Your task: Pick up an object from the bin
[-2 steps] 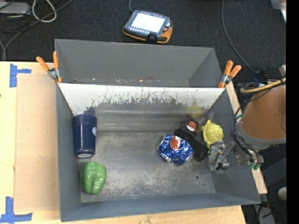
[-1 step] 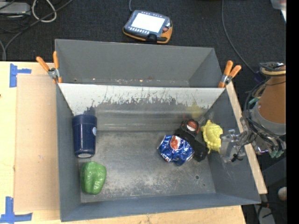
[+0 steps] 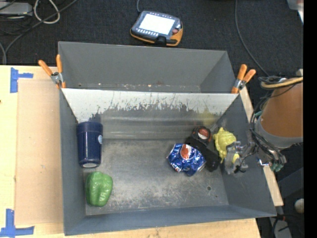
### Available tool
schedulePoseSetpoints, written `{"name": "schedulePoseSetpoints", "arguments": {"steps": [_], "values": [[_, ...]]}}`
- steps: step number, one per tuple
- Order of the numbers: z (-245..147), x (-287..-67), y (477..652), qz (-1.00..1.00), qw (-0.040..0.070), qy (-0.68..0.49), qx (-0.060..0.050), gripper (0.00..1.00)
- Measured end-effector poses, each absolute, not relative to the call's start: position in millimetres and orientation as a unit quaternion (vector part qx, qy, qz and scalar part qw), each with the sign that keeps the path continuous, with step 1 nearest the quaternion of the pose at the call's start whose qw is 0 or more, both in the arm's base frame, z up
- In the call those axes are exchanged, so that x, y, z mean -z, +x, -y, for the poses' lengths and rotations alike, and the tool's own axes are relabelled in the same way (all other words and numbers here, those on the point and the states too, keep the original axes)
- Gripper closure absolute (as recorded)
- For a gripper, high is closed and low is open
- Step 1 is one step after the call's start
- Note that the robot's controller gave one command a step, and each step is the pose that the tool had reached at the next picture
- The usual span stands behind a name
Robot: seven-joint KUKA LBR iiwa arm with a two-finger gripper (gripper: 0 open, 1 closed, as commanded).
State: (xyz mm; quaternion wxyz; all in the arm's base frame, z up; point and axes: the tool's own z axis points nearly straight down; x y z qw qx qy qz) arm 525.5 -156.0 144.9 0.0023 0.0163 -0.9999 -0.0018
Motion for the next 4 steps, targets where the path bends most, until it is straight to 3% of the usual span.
{"name": "schedulePoseSetpoints", "arguments": {"steps": [1,2,3,4], "values": [[143.5,-177.0,536.7,0.998,0.001,0.06,0.002,1.0],[154.4,-102.1,539.8,1.0,0.007,0.013,0.004,1.0],[151.1,-122.4,533.9,1.0,0.013,0.022,0.006,1.0],[118.0,-138.2,545.2,0.997,0.015,0.075,0.008,1.0]]}}
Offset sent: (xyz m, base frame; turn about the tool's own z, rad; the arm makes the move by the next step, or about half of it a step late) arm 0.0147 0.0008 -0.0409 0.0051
